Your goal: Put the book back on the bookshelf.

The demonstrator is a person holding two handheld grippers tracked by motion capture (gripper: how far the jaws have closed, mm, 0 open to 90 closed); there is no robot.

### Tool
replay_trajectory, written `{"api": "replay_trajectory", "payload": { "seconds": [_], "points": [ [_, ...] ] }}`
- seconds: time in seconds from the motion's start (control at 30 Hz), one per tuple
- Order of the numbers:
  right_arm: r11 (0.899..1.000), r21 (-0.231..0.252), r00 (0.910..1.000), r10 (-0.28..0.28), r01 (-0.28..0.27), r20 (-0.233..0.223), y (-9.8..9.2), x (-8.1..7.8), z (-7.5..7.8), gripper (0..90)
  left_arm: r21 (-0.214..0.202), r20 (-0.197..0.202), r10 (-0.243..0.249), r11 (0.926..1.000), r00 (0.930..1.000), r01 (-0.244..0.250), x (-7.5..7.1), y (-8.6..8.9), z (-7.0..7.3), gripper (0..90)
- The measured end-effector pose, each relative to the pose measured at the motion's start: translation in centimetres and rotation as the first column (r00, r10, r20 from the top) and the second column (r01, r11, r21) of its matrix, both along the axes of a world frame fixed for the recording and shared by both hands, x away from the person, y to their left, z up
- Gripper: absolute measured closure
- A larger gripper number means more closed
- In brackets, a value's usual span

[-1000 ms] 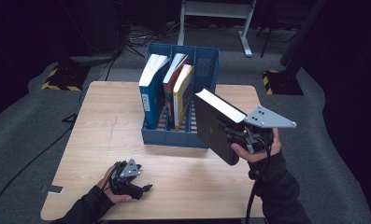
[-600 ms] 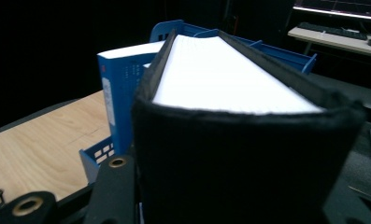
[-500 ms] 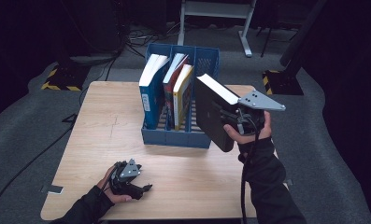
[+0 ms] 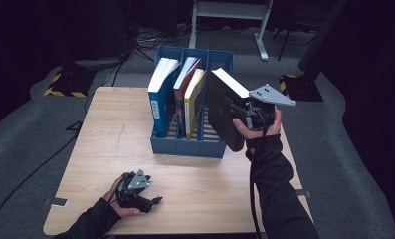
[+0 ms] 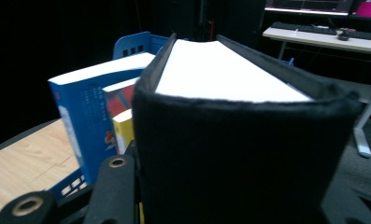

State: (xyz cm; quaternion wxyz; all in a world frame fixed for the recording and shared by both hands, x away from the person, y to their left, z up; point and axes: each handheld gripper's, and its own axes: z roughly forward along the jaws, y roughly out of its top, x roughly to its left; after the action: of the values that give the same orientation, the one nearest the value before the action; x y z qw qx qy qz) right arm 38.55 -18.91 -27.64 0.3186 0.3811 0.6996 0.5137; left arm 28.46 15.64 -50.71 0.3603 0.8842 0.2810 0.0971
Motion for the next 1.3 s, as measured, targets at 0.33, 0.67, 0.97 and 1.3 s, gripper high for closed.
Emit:
{"api": "replay_trajectory", "payload": {
  "seconds": [0.33, 0.67, 0.97, 1.3],
  "points": [
    [0.998, 0.025, 0.9979, -0.064, 0.064, -0.015, 1.0, 2.0, -0.6, 53.8, 0.000, -0.001, 0.000, 1.0000, 1.0000, 0.000, 0.0, 0.0, 0.0, 15.6],
    [0.992, 0.048, 0.9926, -0.118, 0.119, -0.030, 1.7, 4.1, -1.7, 53.8, -0.001, -0.002, -0.003, 1.0000, 1.0000, 0.003, 0.0, 0.0, 0.0, 15.6],
    [0.987, 0.069, 0.9887, -0.143, 0.146, -0.045, 2.5, 5.4, -2.2, 53.8, -0.001, -0.001, -0.003, 1.0000, 1.0000, 0.003, -0.1, 0.0, 0.0, 15.6],
    [0.981, 0.062, 0.9819, -0.183, 0.186, -0.050, 2.9, 6.8, -2.9, 53.8, -0.001, -0.002, -0.006, 1.0000, 1.0000, 0.006, -0.1, 0.0, 0.0, 15.6]
  ]
}}
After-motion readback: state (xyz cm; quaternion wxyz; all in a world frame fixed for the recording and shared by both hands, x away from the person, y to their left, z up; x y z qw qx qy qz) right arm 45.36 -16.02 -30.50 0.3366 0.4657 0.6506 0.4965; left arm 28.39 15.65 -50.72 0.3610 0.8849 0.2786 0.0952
